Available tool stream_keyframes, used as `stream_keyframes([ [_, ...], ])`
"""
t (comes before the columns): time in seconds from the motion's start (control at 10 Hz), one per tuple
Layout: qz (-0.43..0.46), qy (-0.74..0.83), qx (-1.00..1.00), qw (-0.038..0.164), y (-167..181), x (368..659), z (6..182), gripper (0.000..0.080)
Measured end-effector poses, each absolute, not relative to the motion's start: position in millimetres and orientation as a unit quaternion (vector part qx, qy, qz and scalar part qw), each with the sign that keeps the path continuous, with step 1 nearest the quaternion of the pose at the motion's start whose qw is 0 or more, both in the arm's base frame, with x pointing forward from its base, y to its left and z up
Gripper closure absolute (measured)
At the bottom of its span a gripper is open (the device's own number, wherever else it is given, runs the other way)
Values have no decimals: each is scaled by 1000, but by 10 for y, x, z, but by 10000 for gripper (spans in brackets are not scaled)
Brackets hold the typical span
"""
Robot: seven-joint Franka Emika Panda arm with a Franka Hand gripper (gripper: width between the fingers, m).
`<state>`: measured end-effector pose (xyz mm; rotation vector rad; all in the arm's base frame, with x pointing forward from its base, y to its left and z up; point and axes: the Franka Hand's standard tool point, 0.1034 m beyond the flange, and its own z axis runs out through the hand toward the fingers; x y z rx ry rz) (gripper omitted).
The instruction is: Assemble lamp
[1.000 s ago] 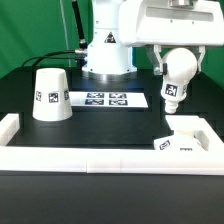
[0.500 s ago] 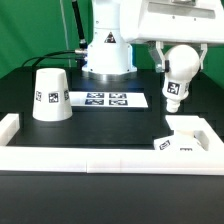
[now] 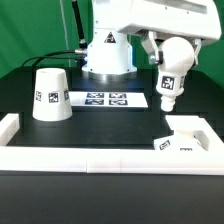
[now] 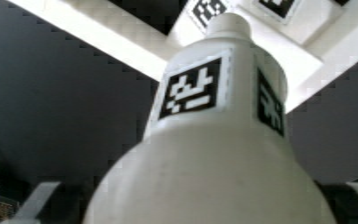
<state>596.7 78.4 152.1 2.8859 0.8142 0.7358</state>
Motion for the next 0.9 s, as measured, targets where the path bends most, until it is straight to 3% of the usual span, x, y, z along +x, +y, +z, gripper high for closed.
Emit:
stream_keyframes([
  [0.9,241,270,932,20,984,6152,1363,222],
])
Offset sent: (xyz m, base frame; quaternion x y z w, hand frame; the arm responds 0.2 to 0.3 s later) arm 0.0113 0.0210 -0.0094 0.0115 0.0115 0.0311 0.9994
